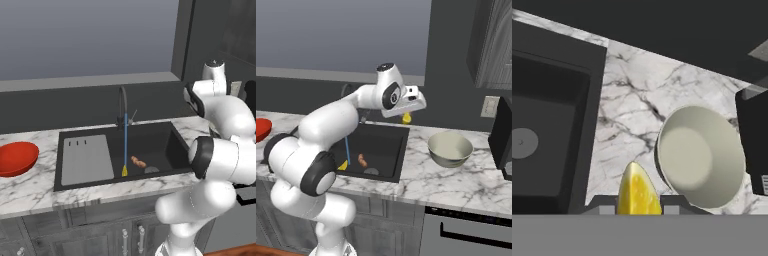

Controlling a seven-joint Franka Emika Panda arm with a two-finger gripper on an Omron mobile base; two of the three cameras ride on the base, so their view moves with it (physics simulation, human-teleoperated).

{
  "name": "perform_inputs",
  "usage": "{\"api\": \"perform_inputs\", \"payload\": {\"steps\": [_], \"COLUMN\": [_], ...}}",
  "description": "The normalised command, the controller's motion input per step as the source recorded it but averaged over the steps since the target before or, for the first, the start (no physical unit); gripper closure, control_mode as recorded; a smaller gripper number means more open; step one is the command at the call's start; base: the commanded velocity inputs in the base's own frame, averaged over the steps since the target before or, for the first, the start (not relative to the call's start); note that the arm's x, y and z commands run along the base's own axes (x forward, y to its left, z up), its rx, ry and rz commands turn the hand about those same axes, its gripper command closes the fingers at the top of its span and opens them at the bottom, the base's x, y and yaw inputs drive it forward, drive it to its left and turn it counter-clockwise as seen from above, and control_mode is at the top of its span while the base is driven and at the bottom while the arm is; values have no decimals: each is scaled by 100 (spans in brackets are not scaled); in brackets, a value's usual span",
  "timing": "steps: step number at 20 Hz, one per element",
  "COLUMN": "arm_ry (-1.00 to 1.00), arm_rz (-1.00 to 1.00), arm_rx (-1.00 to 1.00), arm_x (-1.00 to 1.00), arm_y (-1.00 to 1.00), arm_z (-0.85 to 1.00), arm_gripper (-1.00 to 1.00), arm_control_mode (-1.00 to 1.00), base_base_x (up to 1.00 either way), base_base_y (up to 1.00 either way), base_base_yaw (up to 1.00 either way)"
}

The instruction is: Pick the lemon wedges from the sink and place them in one bowl. Place the potato in the other bowl. Then turn off the sink faucet.

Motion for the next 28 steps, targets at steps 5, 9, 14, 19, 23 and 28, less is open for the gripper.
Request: {"api": "perform_inputs", "payload": {"steps": [5, 9, 14, 19, 23, 28], "arm_ry": [0, 0, 0, 3, 4, 1], "arm_rz": [0, 0, 0, 0, 0, 0], "arm_rx": [7, 7, 7, 7, 5, 4], "arm_x": [2, 1, 4, 6, 5, 1], "arm_y": [-36, -29, -24, -23, -21, -27], "arm_z": [-13, -22, -20, -18, -15, -25], "arm_gripper": [100, 100, 100, 100, 100, 100], "arm_control_mode": [-100, -100, -100, -100, -100, -100], "base_base_x": [0, 0, 0, 0, 0, 0], "base_base_y": [0, 0, 0, 0, 0, 0], "base_base_yaw": [0, 0, 0, 0, 0, 0]}}
